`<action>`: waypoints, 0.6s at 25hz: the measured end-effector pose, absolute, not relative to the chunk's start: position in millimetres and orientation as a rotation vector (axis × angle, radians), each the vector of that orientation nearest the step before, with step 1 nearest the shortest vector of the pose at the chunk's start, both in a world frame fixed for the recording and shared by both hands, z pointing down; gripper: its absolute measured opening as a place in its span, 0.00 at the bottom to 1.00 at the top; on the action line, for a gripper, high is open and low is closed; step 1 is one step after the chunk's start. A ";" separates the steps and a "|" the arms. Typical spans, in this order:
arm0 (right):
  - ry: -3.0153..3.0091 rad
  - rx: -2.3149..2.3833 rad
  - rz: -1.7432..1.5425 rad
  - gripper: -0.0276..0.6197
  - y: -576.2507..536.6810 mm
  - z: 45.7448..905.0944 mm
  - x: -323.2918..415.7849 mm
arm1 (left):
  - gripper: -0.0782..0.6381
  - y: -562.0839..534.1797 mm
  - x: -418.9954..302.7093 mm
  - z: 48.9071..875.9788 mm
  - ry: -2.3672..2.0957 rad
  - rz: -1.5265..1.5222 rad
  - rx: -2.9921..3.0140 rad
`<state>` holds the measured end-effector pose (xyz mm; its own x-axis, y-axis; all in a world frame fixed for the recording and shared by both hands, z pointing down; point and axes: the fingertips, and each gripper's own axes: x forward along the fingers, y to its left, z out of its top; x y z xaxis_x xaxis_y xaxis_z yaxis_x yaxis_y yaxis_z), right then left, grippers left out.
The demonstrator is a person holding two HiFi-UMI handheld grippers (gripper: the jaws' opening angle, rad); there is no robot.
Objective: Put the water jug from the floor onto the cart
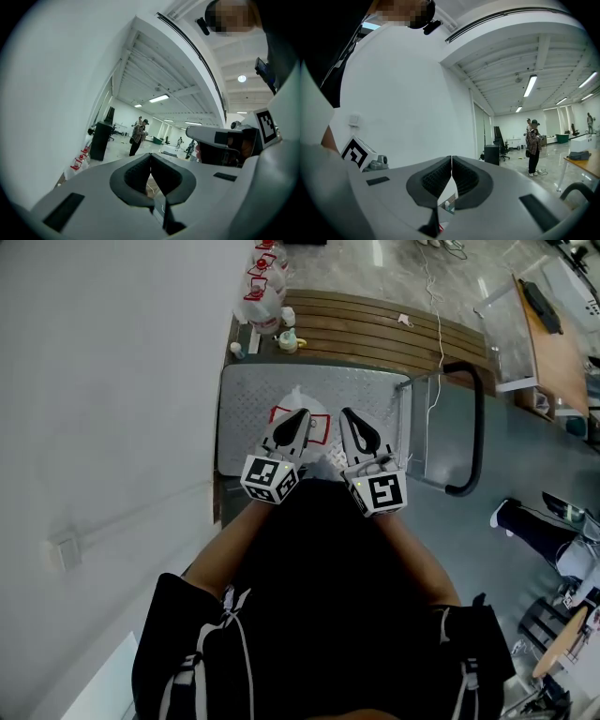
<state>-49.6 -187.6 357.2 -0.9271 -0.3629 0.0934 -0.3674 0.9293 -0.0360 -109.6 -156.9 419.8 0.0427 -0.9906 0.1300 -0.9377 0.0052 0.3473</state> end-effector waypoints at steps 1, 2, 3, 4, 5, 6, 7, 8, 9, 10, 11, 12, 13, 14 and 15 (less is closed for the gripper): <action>-3.002 0.571 0.074 0.07 -187.5 356.6 -49.9 | 0.13 -156.3 -111.3 418.2 -1.970 -0.211 1.986; -3.001 0.578 0.067 0.07 -188.3 355.6 -50.2 | 0.13 -155.8 -112.6 416.4 -1.988 -0.203 1.984; -2.998 0.588 0.062 0.07 -190.1 354.3 -50.2 | 0.13 -155.8 -113.4 414.6 -2.005 -0.193 1.983; -2.991 0.600 0.059 0.07 -192.7 352.9 -49.8 | 0.13 -156.0 -113.5 413.0 -2.018 -0.186 1.981; -2.986 0.609 0.055 0.07 -194.9 351.9 -48.9 | 0.13 -156.3 -112.7 411.8 -2.027 -0.182 1.980; -2.984 0.613 0.050 0.07 -196.2 351.3 -47.6 | 0.13 -156.3 -111.1 411.2 -2.031 -0.181 1.979; -2.983 0.617 0.045 0.07 -196.9 351.2 -46.2 | 0.13 -156.4 -108.8 411.3 -2.032 -0.180 1.980; -2.982 0.621 0.043 0.07 -197.6 351.3 -44.9 | 0.13 -156.7 -106.4 411.9 -2.031 -0.178 1.981; -2.981 0.623 0.042 0.07 -198.4 351.4 -44.3 | 0.13 -157.3 -104.5 412.6 -2.030 -0.176 1.983; -2.980 0.621 0.039 0.07 -198.8 351.7 -44.4 | 0.13 -157.9 -103.5 413.0 -2.029 -0.176 1.984; -2.981 0.616 0.036 0.07 -198.9 352.7 -45.0 | 0.13 -158.3 -103.5 413.2 -2.029 -0.176 1.984; -2.978 0.614 0.039 0.07 -198.9 354.6 -45.3 | 0.13 -158.5 -104.3 413.1 -2.033 -0.176 1.983; -2.970 0.618 0.045 0.07 -199.1 357.0 -45.3 | 0.13 -158.5 -105.4 412.9 -2.038 -0.174 1.981; -2.964 0.622 0.052 0.07 -199.4 359.5 -45.0 | 0.13 -158.6 -106.2 412.8 -2.043 -0.170 1.979; -2.962 0.624 0.052 0.07 -199.9 361.4 -44.9 | 0.13 -158.9 -106.7 413.0 -2.047 -0.164 1.978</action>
<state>-44.9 -199.9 361.4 -0.9090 -0.3998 0.1182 -0.4037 0.9148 -0.0100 -106.7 -158.9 413.0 -0.0157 -0.9917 0.1274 -0.9587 0.0511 0.2796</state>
